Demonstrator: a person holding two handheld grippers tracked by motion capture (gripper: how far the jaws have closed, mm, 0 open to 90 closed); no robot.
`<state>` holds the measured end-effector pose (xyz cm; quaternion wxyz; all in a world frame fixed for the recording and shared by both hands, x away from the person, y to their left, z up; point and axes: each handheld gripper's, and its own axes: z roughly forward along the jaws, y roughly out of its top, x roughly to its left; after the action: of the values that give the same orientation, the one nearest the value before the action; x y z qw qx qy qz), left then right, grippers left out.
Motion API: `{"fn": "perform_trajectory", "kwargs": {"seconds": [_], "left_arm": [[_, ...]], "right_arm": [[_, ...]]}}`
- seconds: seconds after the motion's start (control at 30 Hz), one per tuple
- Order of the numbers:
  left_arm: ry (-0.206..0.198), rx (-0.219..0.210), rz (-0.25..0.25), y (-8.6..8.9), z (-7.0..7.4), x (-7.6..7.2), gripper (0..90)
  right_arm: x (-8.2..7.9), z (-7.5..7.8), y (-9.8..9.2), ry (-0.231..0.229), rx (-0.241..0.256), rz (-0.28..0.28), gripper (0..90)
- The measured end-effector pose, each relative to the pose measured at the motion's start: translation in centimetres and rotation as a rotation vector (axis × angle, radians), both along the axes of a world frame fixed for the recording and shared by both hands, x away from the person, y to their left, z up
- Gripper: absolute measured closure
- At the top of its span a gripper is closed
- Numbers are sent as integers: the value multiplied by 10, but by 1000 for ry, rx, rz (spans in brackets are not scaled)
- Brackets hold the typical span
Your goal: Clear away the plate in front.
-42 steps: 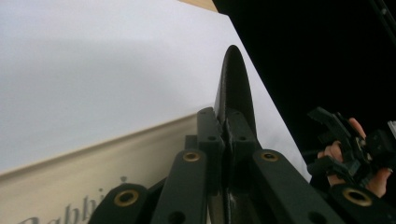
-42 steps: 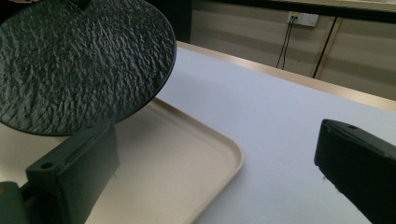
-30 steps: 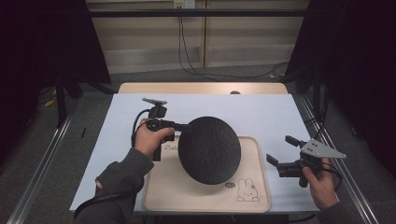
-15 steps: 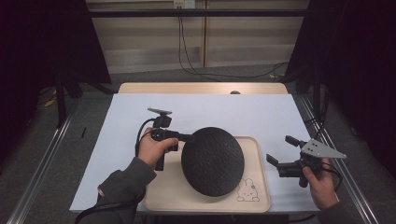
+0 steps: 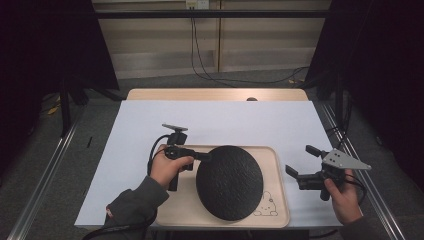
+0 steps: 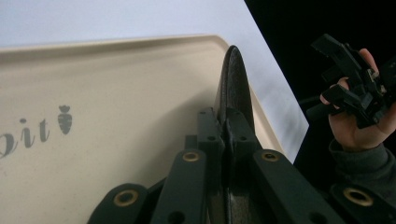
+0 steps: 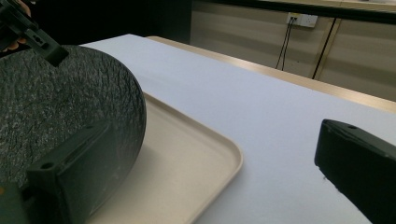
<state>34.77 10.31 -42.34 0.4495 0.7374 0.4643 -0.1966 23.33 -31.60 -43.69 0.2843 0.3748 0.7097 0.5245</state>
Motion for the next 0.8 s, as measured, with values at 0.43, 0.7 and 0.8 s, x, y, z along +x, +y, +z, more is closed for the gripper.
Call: {"fn": "perform_trajectory", "kwargs": {"seconds": [0.43,0.7,0.8], "left_arm": [[-27,-1,16,1,-9,3,876],[-25,-7,24,1,-14,5,873],[-52,11,25,3,-17,6,869]], "right_arm": [[0,-1,0,0,-8,3,0],[0,-1,1,3,-8,6,0],[0,-1,1,3,-10,1,0]]}}
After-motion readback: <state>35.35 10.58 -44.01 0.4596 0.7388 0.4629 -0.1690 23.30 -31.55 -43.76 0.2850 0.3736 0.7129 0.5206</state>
